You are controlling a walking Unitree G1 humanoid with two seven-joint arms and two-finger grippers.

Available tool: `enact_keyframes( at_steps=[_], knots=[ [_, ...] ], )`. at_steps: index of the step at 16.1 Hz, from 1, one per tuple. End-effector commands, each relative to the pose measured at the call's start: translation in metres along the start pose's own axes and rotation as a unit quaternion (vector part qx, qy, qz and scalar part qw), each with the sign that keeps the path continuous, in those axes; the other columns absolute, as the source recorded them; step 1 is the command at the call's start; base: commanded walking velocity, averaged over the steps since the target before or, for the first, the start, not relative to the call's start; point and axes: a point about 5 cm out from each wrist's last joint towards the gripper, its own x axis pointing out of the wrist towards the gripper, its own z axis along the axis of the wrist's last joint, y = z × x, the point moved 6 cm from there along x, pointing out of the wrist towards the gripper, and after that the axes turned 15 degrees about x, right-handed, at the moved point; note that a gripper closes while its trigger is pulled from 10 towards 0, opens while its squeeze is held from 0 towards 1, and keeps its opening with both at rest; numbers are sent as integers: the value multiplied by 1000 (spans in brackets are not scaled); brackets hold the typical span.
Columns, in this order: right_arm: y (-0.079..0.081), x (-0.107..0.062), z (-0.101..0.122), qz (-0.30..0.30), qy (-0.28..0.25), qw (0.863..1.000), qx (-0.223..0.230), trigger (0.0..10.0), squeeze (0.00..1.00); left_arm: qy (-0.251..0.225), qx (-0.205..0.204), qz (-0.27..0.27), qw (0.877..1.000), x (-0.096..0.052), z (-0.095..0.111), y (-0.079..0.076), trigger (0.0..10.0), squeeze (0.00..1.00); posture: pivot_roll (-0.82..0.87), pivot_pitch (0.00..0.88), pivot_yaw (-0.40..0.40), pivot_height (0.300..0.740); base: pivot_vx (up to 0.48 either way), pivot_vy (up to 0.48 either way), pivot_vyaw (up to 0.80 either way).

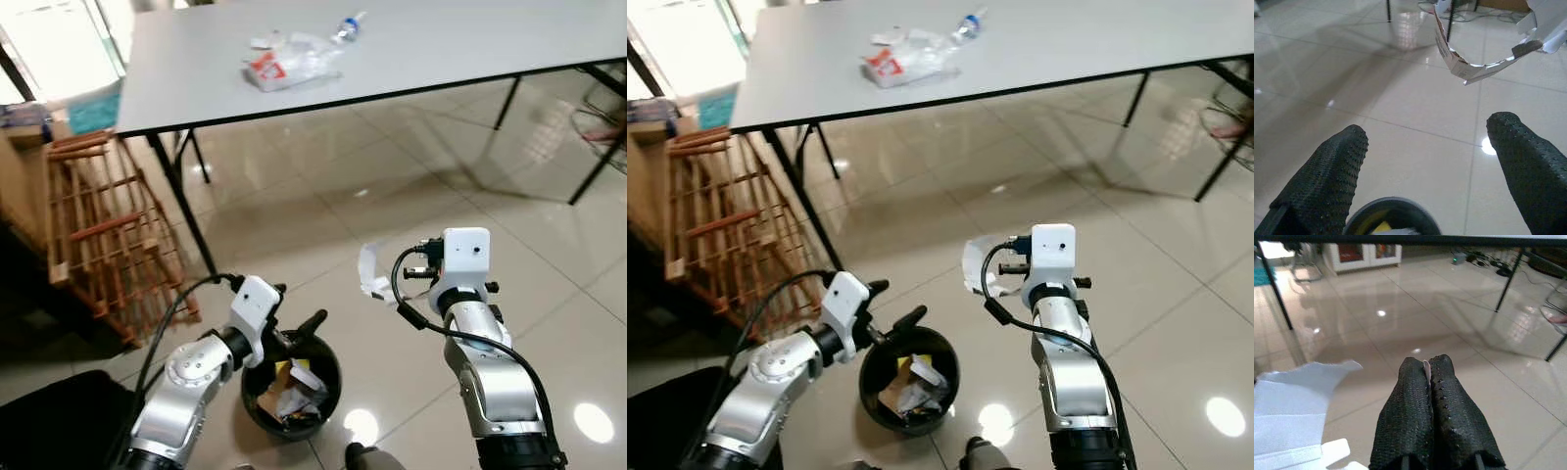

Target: Picking trash to rubbish bin

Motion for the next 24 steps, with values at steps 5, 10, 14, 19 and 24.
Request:
enact_keyframes(
  at_steps=[5, 10, 14, 19, 24],
  knots=[
    [14, -2, -9, 20, 12, 1000, 4, 0, 0, 47, 3, 27, 999, -14, -30, 8, 10000, 0, 13, 135, 50, 740, 0, 0, 0],
    [28, -15, -26, 32, 41, 999, 16, 0, 0, 73, -6, 34, 997, -37, -38, -2, 10000, 0, 37, 262, 50, 740, 0, 0, 0],
    [32, -21, -38, 27, 63, 997, 30, 0, 0, 75, -6, 30, 997, -45, -36, -12, 10000, 0, 52, 310, 62, 740, 0, 0, 0],
    [45, -27, -59, 34, 106, 992, 55, 0, 0, 102, 8, 18, 995, -69, -44, -11, 10000, 0, 84, 360, 70, 740, 0, 0, 0],
    [61, -28, -83, 57, 140, 987, 56, 0, 0, 130, 15, 37, 991, -83, -55, -6, 10000, 0, 122, 378, 77, 740, 0, 0, 0]
  ],
)
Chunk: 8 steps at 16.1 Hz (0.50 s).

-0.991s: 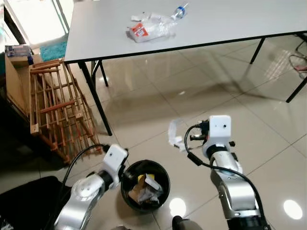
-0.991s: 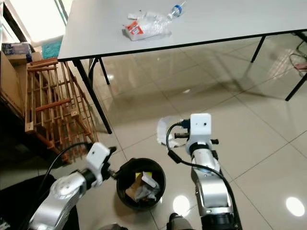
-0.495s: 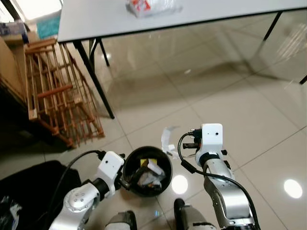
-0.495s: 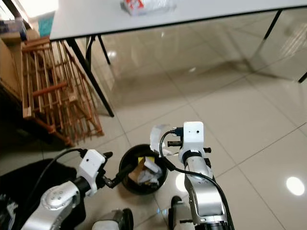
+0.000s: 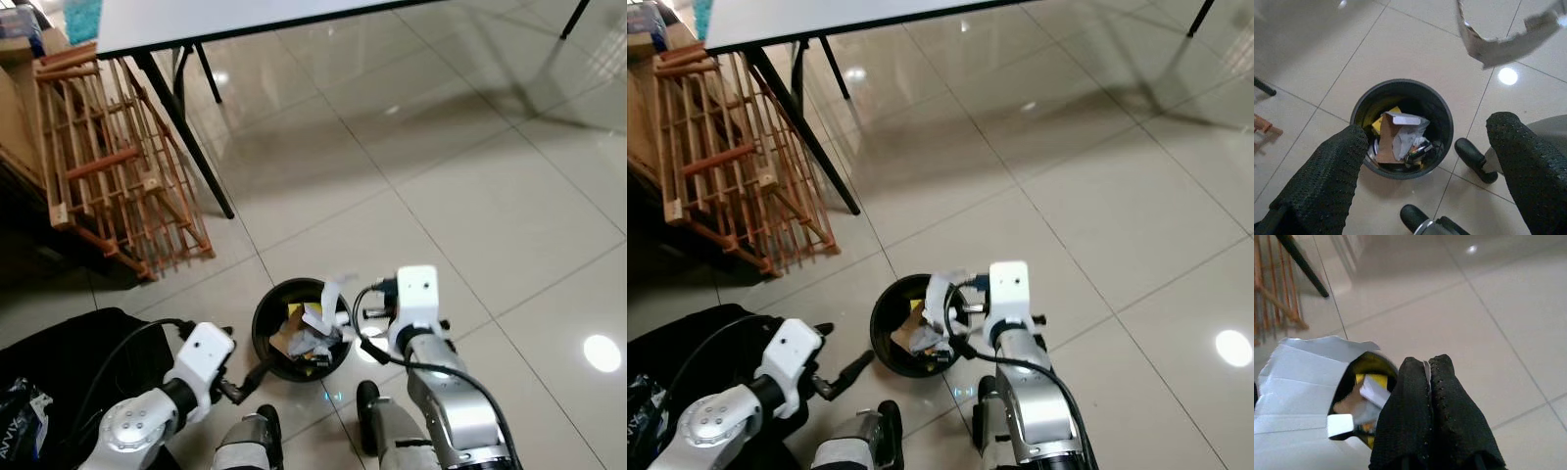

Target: Picking trash to rubbish bin

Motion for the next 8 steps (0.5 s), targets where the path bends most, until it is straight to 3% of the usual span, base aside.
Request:
enact_keyframes(
  at_steps=[1, 8],
  knots=[
    [23, -1, -13, 24, 16, 999, 25, 0, 0, 17, -4, 0, 1000, -6, -8, -2, 10000, 0, 136, 377, 75, 740, 0, 0, 0],
    [20, 6, -35, 34, 49, 998, 4, 0, 0, 20, -13, 6, 1000, -6, -8, -7, 10000, 0, 137, 373, 57, 740, 0, 0, 0]
  ],
)
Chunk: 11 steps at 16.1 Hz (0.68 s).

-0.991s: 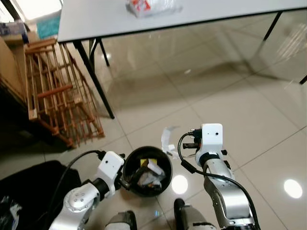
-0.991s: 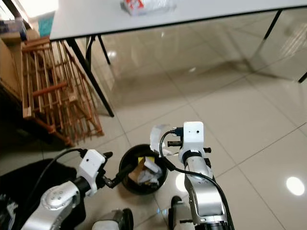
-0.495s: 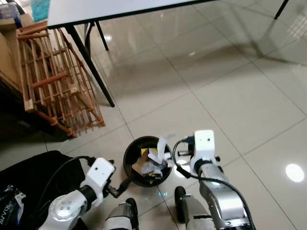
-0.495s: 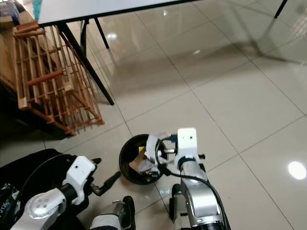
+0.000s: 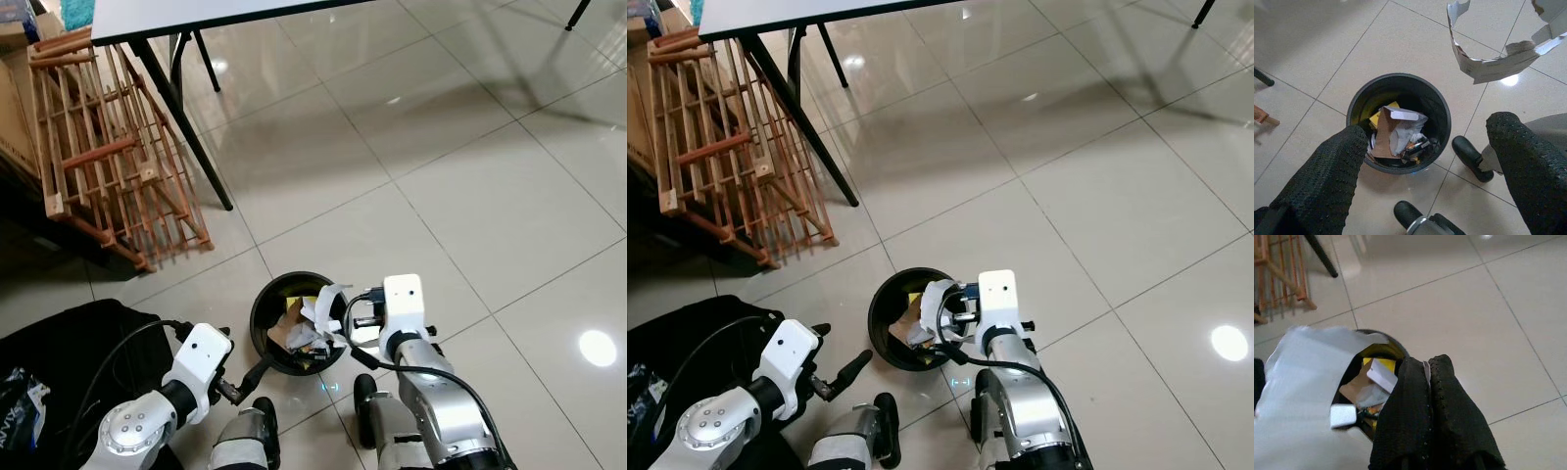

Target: Picking trash to rubbish bin

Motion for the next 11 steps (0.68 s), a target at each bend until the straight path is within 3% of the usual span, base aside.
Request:
enact_keyframes(
  at_steps=[1, 11],
  knots=[
    [15, -2, -16, 18, 23, 999, 13, 0, 0, 18, -6, -2, 1000, -4, -9, -4, 10000, 0, 137, 373, 57, 740, 0, 0, 0],
    [16, 4, -15, 25, 15, 1000, 6, 0, 0, 10, -20, 1, 1000, 4, -6, -5, 10000, 0, 122, 351, 49, 740, 0, 0, 0]
  ],
)
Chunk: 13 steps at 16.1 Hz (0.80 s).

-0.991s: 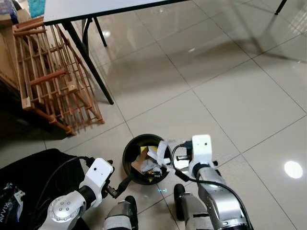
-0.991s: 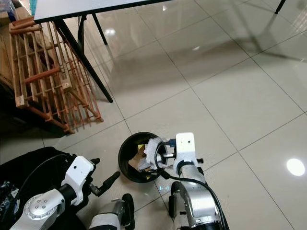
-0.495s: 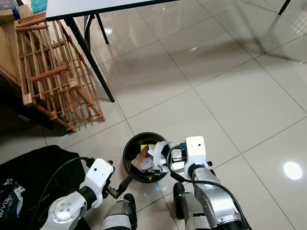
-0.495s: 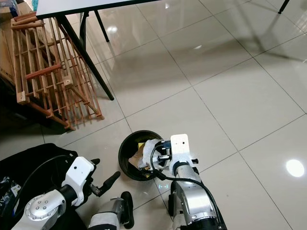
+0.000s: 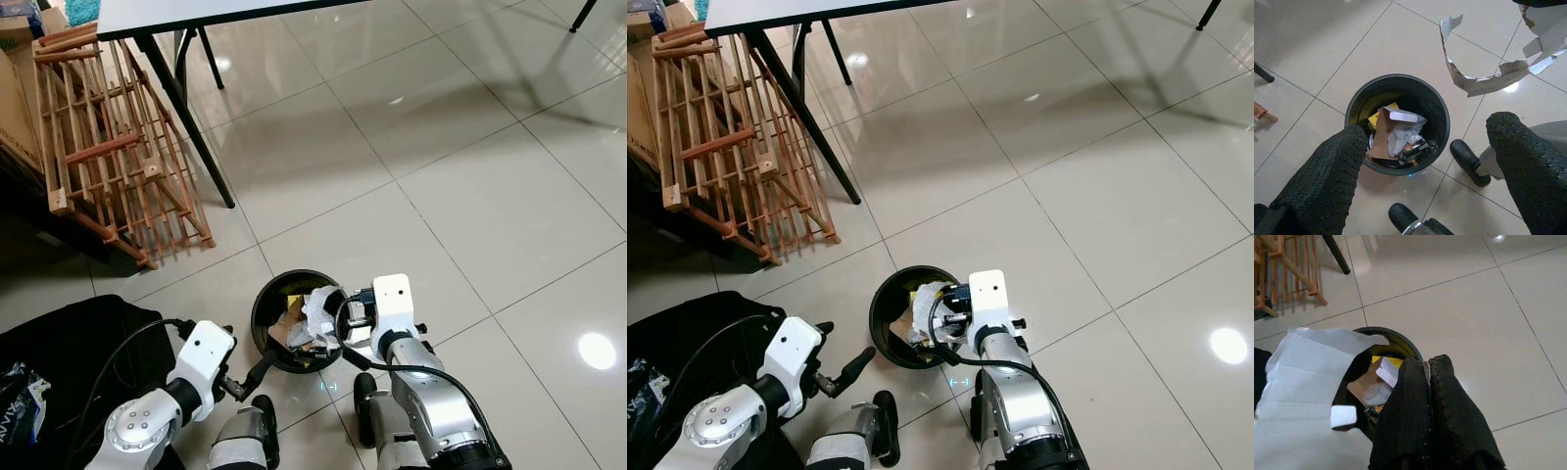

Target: Picking trash to rubbish bin

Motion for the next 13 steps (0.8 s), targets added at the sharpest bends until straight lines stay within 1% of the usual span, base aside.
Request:
enact_keyframes(
  at_steps=[1, 3, 5, 8, 9, 10, 12, 13],
  knots=[
    [7, -2, -13, 5, 15, 1000, 16, 0, 0, 18, -9, -7, 1000, -2, -11, -7, 10000, 0, 122, 351, 49, 740, 0, 0, 0],
    [6, -3, -14, 5, 14, 1000, 16, 0, 0, 16, -8, -7, 1000, 0, -10, -7, 10000, 0, 116, 344, 48, 740, 0, 0, 0],
    [5, -3, -11, 4, 5, 1000, 15, 0, 0, -3, -13, 20, 1000, 7, -1, 2, 10000, 0, 104, 332, 43, 740, 0, 0, 0],
    [1, -3, -6, 4, -7, 1000, 6, 0, 0, -19, -17, 36, 999, 16, 8, 8, 10000, 0, 86, 312, 35, 740, 0, 0, 0],
    [-3, -3, -5, 1, -9, 1000, 6, 0, 0, -25, -18, 48, 998, 21, 11, 11, 10000, 0, 77, 304, 31, 740, 0, 0, 0],
    [-5, -3, -4, -1, -10, 1000, 6, 0, 0, -28, -19, 56, 998, 22, 12, 13, 10000, 0, 77, 304, 31, 740, 0, 0, 0],
    [-11, -3, -1, -8, -17, 1000, 2, 0, 0, -36, -29, 100, 994, 30, 17, 25, 10000, 0, 61, 280, 22, 740, 0, 0, 0],
    [-13, -3, 0, -10, -19, 1000, 0, 0, 0, -38, -33, 104, 993, 33, 18, 26, 10000, 0, 58, 273, 20, 740, 0, 0, 0]
  ],
)
